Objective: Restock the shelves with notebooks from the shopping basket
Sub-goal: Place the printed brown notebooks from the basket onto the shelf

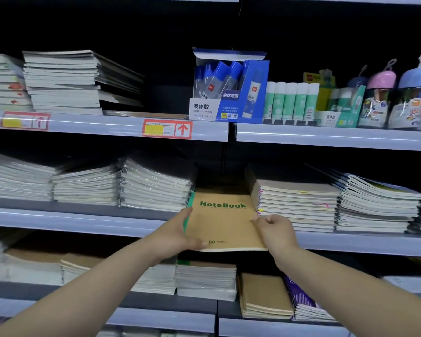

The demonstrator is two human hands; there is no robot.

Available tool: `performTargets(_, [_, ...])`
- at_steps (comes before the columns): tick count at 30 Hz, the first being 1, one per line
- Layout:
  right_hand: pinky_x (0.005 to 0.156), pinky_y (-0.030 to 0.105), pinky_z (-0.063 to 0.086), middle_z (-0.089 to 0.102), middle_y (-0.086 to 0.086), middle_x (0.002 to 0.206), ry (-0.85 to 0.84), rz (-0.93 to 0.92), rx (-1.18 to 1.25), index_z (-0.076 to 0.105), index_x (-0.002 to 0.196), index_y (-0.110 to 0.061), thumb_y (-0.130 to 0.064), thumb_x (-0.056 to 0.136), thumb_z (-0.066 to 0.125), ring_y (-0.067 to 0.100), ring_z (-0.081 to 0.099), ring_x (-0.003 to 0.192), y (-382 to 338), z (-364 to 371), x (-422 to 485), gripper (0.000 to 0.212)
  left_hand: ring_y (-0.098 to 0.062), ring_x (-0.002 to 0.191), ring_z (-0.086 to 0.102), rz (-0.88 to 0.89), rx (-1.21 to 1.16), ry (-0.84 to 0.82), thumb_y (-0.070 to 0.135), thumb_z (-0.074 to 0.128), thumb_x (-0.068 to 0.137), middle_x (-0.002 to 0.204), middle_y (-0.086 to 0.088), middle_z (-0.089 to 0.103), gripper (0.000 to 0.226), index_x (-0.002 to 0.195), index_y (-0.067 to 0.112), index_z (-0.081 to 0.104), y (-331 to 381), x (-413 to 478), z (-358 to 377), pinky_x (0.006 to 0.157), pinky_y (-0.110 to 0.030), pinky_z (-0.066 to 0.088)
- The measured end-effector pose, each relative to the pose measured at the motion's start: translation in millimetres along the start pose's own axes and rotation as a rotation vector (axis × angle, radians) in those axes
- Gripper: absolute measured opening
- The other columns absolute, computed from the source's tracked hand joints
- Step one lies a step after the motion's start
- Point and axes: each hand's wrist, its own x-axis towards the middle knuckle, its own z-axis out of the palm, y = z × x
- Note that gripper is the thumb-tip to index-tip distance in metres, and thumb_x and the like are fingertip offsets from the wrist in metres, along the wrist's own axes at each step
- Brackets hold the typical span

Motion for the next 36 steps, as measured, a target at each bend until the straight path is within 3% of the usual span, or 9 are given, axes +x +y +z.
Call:
performTargets(5, [0.061, 0.019, 0.038, 0.061, -0.01, 0.076, 0.012, -0.121, 0.026, 0.066, 0.076, -0.01, -0.02, 0.094, 0.05, 0.007, 0.052, 0.072, -2.7, -2.5, -8.8, 0.026, -0.007, 0.115, 0.051, 0.005, 0.079, -0.081, 0.02, 0.083, 0.073, 0.139, 0.011, 0.041, 0.111, 0.154, 0.037, 0.01, 1.9, -1.3, -4.7, 0.093, -0.016, 0.042])
performTargets(9, [0.053, 0.004, 0.036, 0.062, -0.011, 0.086, 0.051, -0.161, 0.085, 0.063, 0.087, -0.02, -0.017, 0.095, 0.047, 0.001, 0.053, 0.076, -4.4, -2.2, -14.9, 0.018, 0.002, 0.109, 0.049, 0.043, 0.13, -0.068, 0.016, 0.079, 0.074, 0.14, 0.014, 0.036, 0.106, 0.152, 0.043, 0.012, 2.2, -0.7, -6.3, 0.072, -0.002, 0.04])
performTargets(11, [0.053, 0.005, 0.037, 0.06, -0.005, 0.085, 0.068, -0.182, 0.099, 0.059, 0.084, -0.02, -0.017, 0.096, 0.047, 0.007, 0.053, 0.074, -3.0, -0.1, -16.0, 0.017, -0.003, 0.114, 0.048, 0.067, 0.094, -0.001, 0.018, 0.08, 0.074, 0.14, 0.016, 0.037, 0.102, 0.151, 0.043, 0.018, 2.3, 2.5, -6.3, 0.076, -0.004, 0.039])
performTargets(14, [0.071, 0.017, 0.039, 0.053, 0.001, 0.099, 0.065, -0.252, 0.072, 0.057, 0.087, -0.015, -0.017, 0.095, 0.051, 0.011, 0.052, 0.085, -0.2, 3.1, -16.4, 0.009, -0.001, 0.115, 0.049, 0.121, 0.073, 0.151, 0.022, 0.083, 0.074, 0.134, 0.016, 0.047, 0.092, 0.148, 0.035, 0.029, 2.8, 6.9, -4.8, 0.082, -0.004, 0.038])
performTargets(17, [0.076, 0.006, 0.036, 0.043, -0.007, 0.107, -0.011, -0.39, -0.049, 0.054, 0.096, -0.016, -0.019, 0.091, 0.059, -0.003, 0.047, 0.095, 4.5, 5.0, -19.7, 0.007, -0.009, 0.127, 0.045, 0.149, 0.171, 0.273, 0.026, 0.081, 0.076, 0.141, 0.009, 0.048, 0.083, 0.146, 0.027, 0.036, 0.6, 10.7, 0.8, 0.095, -0.017, 0.036])
performTargets(20, [0.081, -0.001, 0.031, 0.038, -0.01, 0.105, -0.045, -0.55, -0.259, 0.053, 0.096, -0.02, -0.02, 0.089, 0.064, 0.0, 0.043, 0.099, 9.1, 5.8, -19.4, 0.013, -0.01, 0.119, 0.047, 0.138, 0.23, 0.415, 0.028, 0.079, 0.079, 0.136, 0.005, 0.05, 0.068, 0.139, 0.022, 0.047, -0.5, 14.9, 7.3, 0.09, -0.016, 0.035])
performTargets(26, [0.069, 0.018, 0.039, 0.044, -0.012, 0.095, -0.029, -0.694, -0.637, 0.057, 0.091, -0.023, -0.026, 0.093, 0.058, 0.006, 0.041, 0.096, 3.0, 8.8, -9.7, 0.004, -0.005, 0.086, 0.05, 0.147, 0.311, 0.535, 0.028, 0.075, 0.083, 0.11, 0.009, 0.043, 0.034, 0.111, 0.024, 0.055, -5.1, 25.2, 9.7, 0.061, -0.01, 0.033])
performTargets(31, [0.075, 0.023, 0.041, 0.057, -0.008, 0.107, -0.007, -0.712, -0.822, 0.057, 0.108, -0.022, -0.024, 0.099, 0.045, 0.013, 0.05, 0.102, -5.3, 5.9, 0.3, 0.015, -0.007, 0.086, 0.057, 0.142, 0.292, 0.527, 0.016, 0.066, 0.09, 0.107, 0.004, 0.058, 0.018, 0.103, 0.024, 0.056, -10.3, 36.1, 5.5, 0.062, -0.016, 0.039])
performTargets(36, [0.08, 0.03, 0.046, 0.059, -0.003, 0.109, -0.024, -0.68, -0.928, 0.055, 0.109, -0.019, -0.024, 0.101, 0.04, 0.016, 0.05, 0.103, -7.3, 14.7, 3.1, 0.019, -0.004, 0.074, 0.055, 0.159, 0.324, 0.581, 0.016, 0.067, 0.089, 0.096, 0.004, 0.053, 0.013, 0.094, 0.023, 0.057, -12.1, 49.4, 2.6, 0.06, -0.016, 0.038])
